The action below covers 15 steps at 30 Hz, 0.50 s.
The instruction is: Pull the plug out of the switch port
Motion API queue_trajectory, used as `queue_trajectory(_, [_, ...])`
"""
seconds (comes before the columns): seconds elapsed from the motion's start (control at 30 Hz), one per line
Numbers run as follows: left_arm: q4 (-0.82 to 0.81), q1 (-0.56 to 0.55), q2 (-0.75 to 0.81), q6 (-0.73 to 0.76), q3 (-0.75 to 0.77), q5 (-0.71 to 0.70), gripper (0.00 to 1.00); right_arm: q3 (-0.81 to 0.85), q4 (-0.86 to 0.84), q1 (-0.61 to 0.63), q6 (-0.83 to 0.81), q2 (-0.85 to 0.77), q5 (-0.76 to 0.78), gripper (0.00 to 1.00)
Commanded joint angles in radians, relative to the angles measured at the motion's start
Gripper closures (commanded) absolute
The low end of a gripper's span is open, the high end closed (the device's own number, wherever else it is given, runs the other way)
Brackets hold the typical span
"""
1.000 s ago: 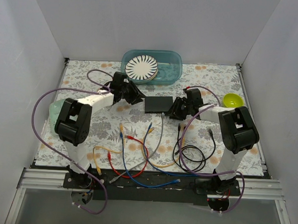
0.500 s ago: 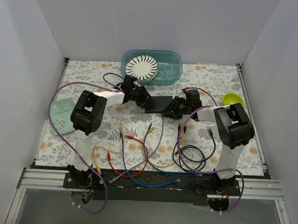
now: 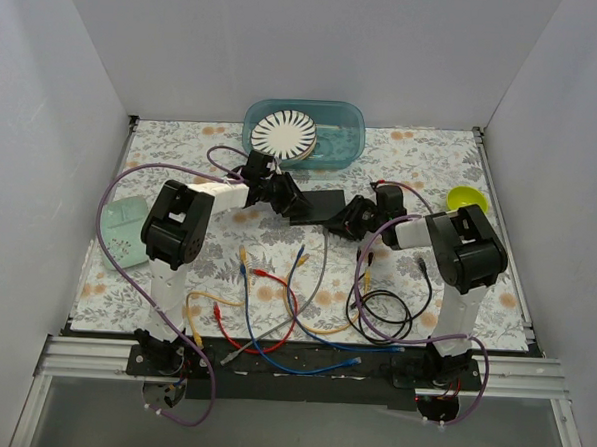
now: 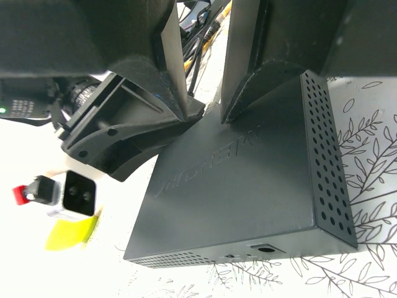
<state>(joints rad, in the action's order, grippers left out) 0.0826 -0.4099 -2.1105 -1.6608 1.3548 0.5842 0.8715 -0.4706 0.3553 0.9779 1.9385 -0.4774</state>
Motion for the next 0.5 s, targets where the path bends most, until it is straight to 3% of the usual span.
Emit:
queue_trajectory(0.0, [0.059,-0.001,0.004,0.032,-0.025,-0.015,0.71,-0.062,-0.122,-0.024,0.091,0.027,0.016,0.62])
queue_trajectory(0.2, [0.057,-0.001,0.01,0.038,-0.031,-0.02,0.71,-0.031,-0.109,-0.026,0.107,0.051,0.017,0.68])
queue_trajectory(0.47, [0.059,-0.001,0.027,0.05,-0.054,-0.027,0.71,-0.026,-0.135,-0.024,0.143,0.071,0.017,0.66])
